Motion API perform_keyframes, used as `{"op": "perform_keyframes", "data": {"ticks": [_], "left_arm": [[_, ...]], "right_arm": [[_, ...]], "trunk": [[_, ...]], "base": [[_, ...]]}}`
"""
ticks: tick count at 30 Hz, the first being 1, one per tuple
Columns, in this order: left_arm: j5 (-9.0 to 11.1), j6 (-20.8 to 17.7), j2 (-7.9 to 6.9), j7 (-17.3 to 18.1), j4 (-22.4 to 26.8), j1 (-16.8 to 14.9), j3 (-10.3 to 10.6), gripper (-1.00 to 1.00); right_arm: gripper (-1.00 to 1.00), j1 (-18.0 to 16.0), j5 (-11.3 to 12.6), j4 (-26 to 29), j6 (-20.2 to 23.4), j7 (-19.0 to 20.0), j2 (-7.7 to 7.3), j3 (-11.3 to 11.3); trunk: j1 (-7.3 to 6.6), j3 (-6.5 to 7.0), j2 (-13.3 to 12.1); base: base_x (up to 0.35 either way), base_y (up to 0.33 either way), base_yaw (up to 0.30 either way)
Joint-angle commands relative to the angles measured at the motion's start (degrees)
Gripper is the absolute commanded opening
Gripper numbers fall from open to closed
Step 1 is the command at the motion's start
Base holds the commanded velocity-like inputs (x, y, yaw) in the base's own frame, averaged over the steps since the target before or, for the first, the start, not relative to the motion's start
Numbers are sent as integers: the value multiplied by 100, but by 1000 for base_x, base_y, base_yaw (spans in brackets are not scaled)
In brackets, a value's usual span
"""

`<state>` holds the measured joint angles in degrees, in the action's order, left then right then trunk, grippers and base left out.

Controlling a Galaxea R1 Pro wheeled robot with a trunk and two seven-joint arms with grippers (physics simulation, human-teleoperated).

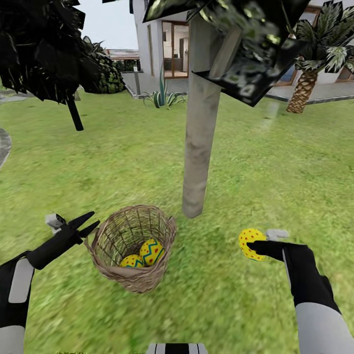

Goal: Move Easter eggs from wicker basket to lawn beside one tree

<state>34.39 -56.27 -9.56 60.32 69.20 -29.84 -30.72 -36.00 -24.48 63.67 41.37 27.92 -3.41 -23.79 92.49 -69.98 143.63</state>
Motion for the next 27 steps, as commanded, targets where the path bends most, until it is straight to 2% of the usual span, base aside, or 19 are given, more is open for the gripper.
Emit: {"op": "perform_keyframes", "data": {"ticks": [1, 3, 4, 6, 8, 16, 18, 20, 21, 22, 24, 25, 27], "left_arm": [[4, -29, 4, 54, -23, -5, 32, 100], [11, -33, -13, 328, -38, -5, 35, 100], [7, -33, -13, 560, -46, -5, 39, 100], [7, -33, -4, 603, -48, -5, 40, 100], [7, -33, 2, 611, -39, -5, 40, 100], [7, -33, 18, 621, -26, -5, 46, 100], [11, -36, 23, 623, -31, -5, 48, 100], [15, -41, 30, 655, -41, -5, 54, 100], [13, -41, 32, 678, -39, -5, 56, 100], [10, -42, 32, 744, -39, -5, 57, 100], [7, -42, 33, 849, -44, -5, 58, 100], [7, -42, 33, 884, -46, -5, 57, 100], [7, -42, 30, 900, -45, -5, 51, 100]], "right_arm": [[-100, -3, -67, -128, -206, -147, 65, 169], [-100, -3, -32, -303, -655, -381, 114, 636], [-100, -3, -37, -338, -771, -413, 400, 722], [-100, -3, -39, -352, -1071, -423, 533, 733], [-100, -3, -34, -354, -1181, -418, 612, 733], [-100, -3, 164, -311, -1210, -412, 648, 694], [-100, -5, 165, -331, -1219, -494, 757, 713], [-100, -3, 157, -392, -1322, -1015, 845, 725], [-100, -6, 149, -532, -1513, -1343, 924, 742], [-100, -21, 135, -1002, -2040, -1947, 1061, 853], [-100, -35, 135, -1690, -2691, -2813, 1128, 1261], [-100, -37, 147, -1985, -2955, -3341, 1137, 1573], [-100, -38, 137, -2146, -3255, -3621, 1127, 1752]], "trunk": [[-2, -4, 2], [-2, -4, 2], [-2, -4, 2], [-2, -4, 2], [-2, -4, 2], [-2, -4, 2], [-2, -4, 2], [-2, -4, 2], [-2, -4, 2], [-2, -4, 2], [-2, -4, 2], [-2, -4, 2], [-2, -4, 2]], "base": [[0, -61, 286], [0, -16, 290], [0, -1, 294], [0, -35, 294], [0, -215, 294], [0, -307, 294], [0, -321, 294], [0, -291, 294], [0, -272, 294], [0, -234, 294], [0, -83, 294], [0, -18, 153], [0, -5, 42]]}}
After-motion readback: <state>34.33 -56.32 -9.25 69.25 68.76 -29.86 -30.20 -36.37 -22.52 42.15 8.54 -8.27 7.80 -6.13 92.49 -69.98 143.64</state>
